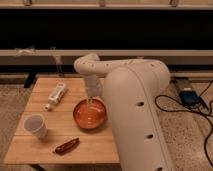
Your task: Place the eraser on the white sponge
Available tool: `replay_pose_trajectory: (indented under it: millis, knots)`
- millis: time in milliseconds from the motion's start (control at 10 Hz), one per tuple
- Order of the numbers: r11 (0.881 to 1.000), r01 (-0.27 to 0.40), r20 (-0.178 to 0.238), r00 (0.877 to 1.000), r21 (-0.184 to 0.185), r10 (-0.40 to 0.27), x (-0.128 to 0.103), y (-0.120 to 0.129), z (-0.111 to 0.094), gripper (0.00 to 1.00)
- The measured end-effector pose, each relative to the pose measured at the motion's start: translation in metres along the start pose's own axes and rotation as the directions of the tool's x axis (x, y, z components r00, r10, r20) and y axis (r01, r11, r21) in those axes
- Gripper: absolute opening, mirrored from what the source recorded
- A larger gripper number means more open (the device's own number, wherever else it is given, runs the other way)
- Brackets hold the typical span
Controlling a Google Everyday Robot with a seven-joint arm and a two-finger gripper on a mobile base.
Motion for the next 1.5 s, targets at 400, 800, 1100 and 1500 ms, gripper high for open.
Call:
replay_pose_trajectory:
  millis: [400, 800, 1100, 1500]
  knots:
    - [1.000, 0.000, 0.024, 1.000, -0.028, 0.001, 0.001, -0.006, -0.003, 0.67]
    - [0.994, 0.004, 0.099, 0.995, -0.105, 0.007, 0.031, -0.061, -0.007, 0.67]
    - [0.986, 0.123, 0.173, 0.980, -0.117, -0.101, 0.068, -0.102, 0.000, 0.67]
    - [0.943, 0.333, 0.229, 0.918, 0.000, -0.324, 0.081, -0.136, 0.033, 0.67]
